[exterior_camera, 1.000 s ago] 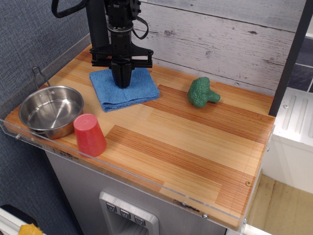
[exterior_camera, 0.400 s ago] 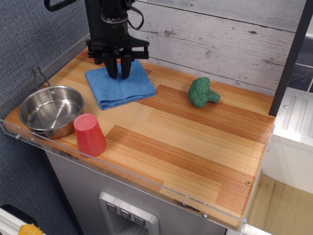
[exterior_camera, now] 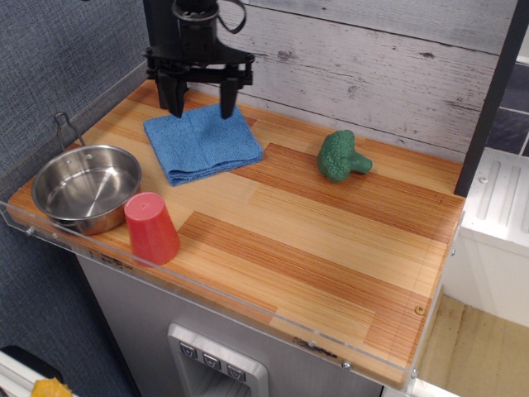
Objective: Slide the blue rag into the opposite corner of the table.
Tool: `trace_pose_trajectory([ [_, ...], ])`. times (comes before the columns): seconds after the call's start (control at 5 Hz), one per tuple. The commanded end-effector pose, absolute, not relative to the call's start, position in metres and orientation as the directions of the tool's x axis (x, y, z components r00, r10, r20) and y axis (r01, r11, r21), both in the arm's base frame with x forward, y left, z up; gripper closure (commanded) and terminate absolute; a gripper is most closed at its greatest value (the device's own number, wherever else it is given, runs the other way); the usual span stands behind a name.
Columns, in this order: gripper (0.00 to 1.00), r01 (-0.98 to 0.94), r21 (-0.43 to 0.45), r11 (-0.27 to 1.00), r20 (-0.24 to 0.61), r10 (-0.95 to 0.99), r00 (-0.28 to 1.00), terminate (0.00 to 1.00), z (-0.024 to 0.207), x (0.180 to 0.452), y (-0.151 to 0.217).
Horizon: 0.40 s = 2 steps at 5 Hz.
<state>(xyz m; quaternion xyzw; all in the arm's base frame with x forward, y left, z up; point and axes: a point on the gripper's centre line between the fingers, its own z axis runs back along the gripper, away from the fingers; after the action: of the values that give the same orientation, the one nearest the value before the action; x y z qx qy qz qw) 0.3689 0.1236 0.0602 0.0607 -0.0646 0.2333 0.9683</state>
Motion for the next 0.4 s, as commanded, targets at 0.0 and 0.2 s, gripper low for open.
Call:
trace_pose_trajectory([
  [0.0, 0.0, -0.318, 0.096, 0.943, 0.222, 0.291, 0.931, 0.0, 0.109, 0.363, 0.096],
  [0.2, 0.0, -0.124, 0.122, 0.985, 0.209, 0.097, 0.973, 0.0, 0.12, 0.359, 0.065],
])
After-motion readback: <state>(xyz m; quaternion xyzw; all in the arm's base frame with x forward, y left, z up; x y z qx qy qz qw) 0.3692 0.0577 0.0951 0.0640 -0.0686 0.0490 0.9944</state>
